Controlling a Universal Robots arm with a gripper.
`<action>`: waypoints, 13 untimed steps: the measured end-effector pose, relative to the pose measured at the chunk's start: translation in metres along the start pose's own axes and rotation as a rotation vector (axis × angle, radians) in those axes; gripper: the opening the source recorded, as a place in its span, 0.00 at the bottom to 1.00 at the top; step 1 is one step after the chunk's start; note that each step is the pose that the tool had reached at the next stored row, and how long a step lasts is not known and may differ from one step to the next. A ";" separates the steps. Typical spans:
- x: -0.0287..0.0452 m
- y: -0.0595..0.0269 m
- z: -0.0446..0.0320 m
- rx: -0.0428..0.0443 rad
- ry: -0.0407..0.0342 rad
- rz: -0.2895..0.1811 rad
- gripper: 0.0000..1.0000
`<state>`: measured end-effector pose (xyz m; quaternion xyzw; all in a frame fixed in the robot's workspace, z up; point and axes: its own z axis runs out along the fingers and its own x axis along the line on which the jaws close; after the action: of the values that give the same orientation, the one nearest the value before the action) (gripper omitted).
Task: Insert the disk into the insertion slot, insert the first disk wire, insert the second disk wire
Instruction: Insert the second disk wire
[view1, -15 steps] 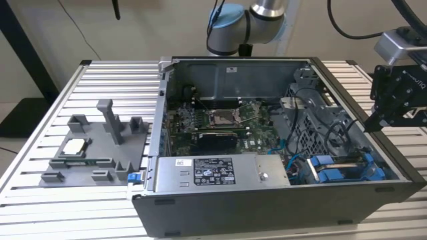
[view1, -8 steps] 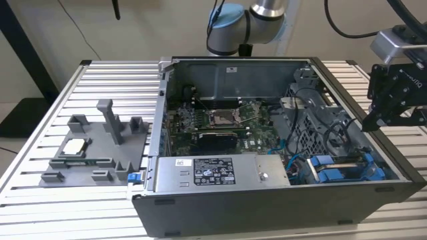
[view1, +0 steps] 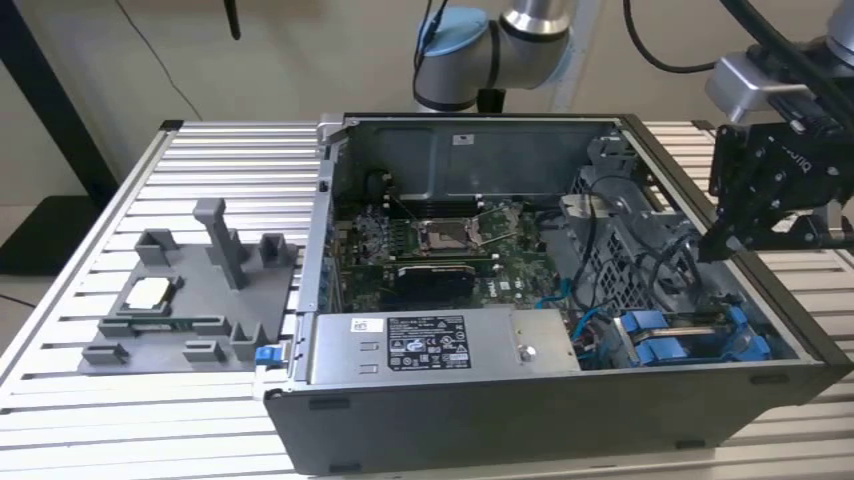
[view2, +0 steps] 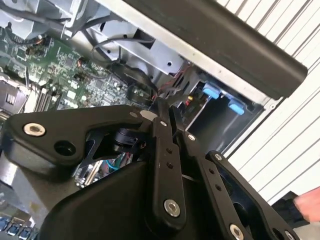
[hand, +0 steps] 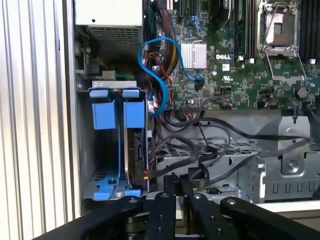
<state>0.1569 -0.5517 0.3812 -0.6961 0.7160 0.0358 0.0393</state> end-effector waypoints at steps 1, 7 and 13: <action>0.0001 0.0033 -0.0005 0.0004 -0.0001 0.000 0.16; 0.0019 0.0233 -0.0019 0.0067 -0.0003 -0.001 0.16; 0.0103 0.0325 -0.0025 0.0147 -0.0004 -0.005 0.16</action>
<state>0.1242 -0.5613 0.3825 -0.6977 0.7143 0.0306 0.0446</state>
